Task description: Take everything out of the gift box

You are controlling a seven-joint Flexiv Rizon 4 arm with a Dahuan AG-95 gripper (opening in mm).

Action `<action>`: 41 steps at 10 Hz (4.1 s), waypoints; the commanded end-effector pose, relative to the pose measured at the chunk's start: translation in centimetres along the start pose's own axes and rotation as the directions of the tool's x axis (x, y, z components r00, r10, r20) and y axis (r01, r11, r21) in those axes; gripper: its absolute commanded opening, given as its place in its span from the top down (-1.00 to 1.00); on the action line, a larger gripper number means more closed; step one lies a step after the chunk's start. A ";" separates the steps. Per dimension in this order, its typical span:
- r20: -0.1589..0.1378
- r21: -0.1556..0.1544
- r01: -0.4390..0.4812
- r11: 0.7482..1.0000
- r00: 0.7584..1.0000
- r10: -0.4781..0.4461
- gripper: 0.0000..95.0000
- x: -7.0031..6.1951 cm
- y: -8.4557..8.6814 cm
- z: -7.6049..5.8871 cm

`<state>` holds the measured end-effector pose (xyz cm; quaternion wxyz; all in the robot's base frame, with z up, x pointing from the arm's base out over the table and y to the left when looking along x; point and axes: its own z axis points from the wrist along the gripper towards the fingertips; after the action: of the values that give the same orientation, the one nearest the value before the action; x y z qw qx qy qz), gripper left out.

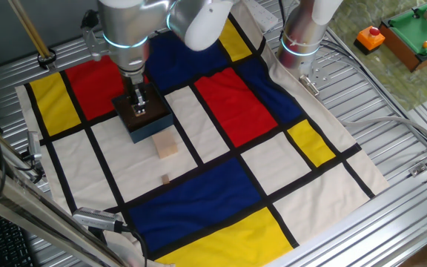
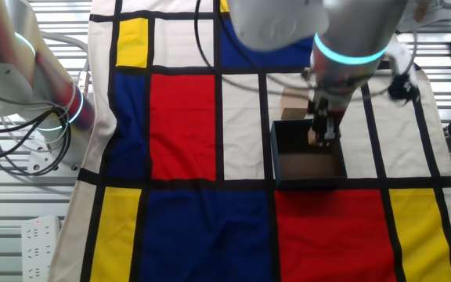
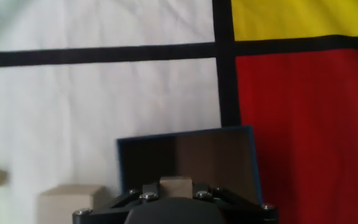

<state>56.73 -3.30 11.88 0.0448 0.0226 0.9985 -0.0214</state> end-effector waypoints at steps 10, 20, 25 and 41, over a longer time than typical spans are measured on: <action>0.028 0.012 -0.087 0.996 0.996 0.087 1.00 -3.8 10.6 0.1; 0.030 -0.026 -0.009 1.000 1.000 0.010 1.00 -5.6 10.7 3.9; 0.045 -0.050 0.036 0.998 0.998 -0.034 -0.60 -5.6 10.8 4.5; 0.042 -0.008 0.052 0.999 0.998 -0.052 -0.20 -5.5 10.8 4.3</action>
<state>63.08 7.06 7.69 0.0657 -0.0046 0.9977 -0.0175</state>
